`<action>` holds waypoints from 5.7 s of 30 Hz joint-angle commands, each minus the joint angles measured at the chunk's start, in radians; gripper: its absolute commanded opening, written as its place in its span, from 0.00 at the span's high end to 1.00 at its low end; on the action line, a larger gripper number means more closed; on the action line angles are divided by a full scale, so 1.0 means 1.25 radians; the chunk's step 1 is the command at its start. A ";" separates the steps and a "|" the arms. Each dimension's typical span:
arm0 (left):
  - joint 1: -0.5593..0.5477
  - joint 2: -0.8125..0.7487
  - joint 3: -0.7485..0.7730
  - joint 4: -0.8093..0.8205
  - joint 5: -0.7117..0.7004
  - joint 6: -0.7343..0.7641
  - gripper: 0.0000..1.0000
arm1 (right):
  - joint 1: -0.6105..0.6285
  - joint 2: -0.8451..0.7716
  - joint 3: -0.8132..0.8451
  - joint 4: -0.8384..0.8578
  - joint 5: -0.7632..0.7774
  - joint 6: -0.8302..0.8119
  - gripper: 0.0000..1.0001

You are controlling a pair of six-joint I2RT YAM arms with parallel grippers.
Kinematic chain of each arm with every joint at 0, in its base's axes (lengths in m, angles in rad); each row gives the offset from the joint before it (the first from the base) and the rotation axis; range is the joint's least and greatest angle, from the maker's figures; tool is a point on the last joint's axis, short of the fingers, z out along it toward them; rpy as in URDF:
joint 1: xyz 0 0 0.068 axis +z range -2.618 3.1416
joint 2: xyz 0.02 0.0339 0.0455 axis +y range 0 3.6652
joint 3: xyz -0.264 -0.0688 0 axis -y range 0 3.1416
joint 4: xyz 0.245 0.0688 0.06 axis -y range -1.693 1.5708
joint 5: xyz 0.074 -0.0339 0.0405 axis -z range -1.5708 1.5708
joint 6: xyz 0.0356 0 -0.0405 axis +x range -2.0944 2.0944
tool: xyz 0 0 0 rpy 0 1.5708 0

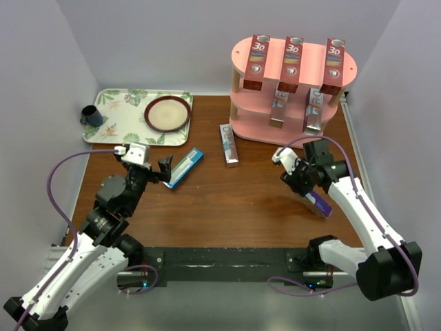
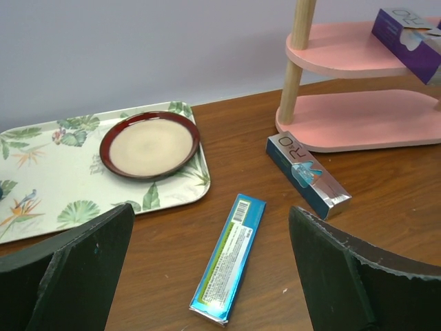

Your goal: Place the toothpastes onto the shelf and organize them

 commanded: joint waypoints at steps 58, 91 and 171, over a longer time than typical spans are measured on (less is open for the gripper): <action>-0.196 0.559 0.182 0.141 0.739 0.038 0.19 | 0.351 0.121 0.229 0.127 -0.493 0.020 0.83; -0.192 0.396 -0.066 0.352 0.466 -0.207 1.00 | 0.363 0.011 0.033 0.424 -0.385 0.247 0.05; -0.190 0.278 0.250 -0.245 0.748 0.562 0.00 | 0.479 -0.074 0.106 0.119 -0.083 -0.007 0.69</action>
